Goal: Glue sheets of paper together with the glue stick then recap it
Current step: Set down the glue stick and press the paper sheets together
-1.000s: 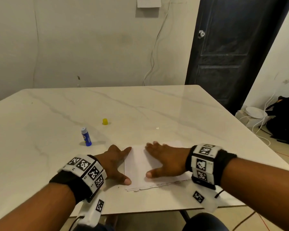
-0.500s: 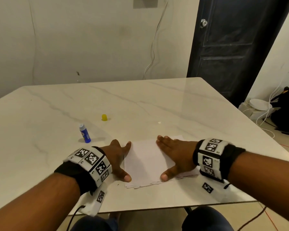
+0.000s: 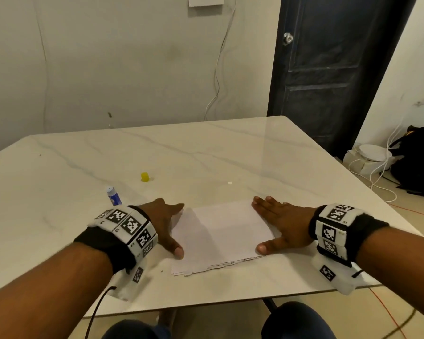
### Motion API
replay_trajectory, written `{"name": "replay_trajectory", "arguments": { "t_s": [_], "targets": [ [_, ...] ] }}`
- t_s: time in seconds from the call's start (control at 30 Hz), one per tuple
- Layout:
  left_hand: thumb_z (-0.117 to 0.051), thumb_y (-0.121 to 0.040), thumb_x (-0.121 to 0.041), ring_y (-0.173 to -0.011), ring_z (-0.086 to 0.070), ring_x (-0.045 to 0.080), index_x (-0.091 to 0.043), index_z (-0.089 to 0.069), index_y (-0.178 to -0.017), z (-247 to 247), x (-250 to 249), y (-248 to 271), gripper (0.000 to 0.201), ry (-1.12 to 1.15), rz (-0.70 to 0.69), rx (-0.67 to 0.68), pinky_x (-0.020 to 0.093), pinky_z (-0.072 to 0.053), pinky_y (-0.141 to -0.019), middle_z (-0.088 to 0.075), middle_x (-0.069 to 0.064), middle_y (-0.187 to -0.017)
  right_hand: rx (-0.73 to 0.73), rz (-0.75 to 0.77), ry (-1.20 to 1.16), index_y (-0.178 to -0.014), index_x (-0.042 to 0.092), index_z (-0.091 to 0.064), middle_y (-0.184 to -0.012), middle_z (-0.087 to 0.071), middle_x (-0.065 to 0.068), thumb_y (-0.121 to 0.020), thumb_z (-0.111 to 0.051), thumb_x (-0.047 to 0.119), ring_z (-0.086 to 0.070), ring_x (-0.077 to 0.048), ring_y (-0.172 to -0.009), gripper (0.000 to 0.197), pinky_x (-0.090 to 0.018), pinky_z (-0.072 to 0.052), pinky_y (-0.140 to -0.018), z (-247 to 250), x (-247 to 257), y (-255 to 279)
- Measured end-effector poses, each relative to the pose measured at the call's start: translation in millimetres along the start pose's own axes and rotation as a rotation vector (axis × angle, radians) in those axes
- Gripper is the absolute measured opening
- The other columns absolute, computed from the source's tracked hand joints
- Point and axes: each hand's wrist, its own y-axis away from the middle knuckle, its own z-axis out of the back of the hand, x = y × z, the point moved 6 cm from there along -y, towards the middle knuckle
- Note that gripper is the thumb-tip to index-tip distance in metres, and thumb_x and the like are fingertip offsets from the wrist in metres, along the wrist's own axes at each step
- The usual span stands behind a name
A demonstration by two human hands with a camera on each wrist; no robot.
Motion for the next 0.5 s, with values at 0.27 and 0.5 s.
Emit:
{"name": "replay_trajectory", "arguments": {
  "t_s": [0.27,0.5],
  "targets": [
    [-0.081,-0.064,-0.056,-0.149,-0.014,0.03,-0.044,-0.007,-0.151,-1,-91,-25,0.115,-0.068,-0.287,0.04,0.051,-0.023,-0.119,0.0,0.002,-0.165,-0.045,0.014,-0.16,-0.157,0.023,0.017,-0.165,0.023,0.009,-0.084,-0.037,0.079,0.017,-0.016,-0.153,0.106,-0.043,-0.001,-0.125,3,-7,-5],
    [-0.076,-0.074,-0.051,-0.15,-0.01,0.03,-0.046,0.0,-0.151,-8,-95,-23,0.109,-0.113,-0.321,0.093,0.052,-0.021,-0.119,0.009,-0.001,-0.164,-0.226,-0.057,-0.142,-0.138,0.024,-0.042,-0.145,-0.038,0.001,-0.061,-0.079,0.069,-0.039,-0.023,-0.132,0.096,-0.043,-0.039,-0.109,44,-14,-17]
  ]
}}
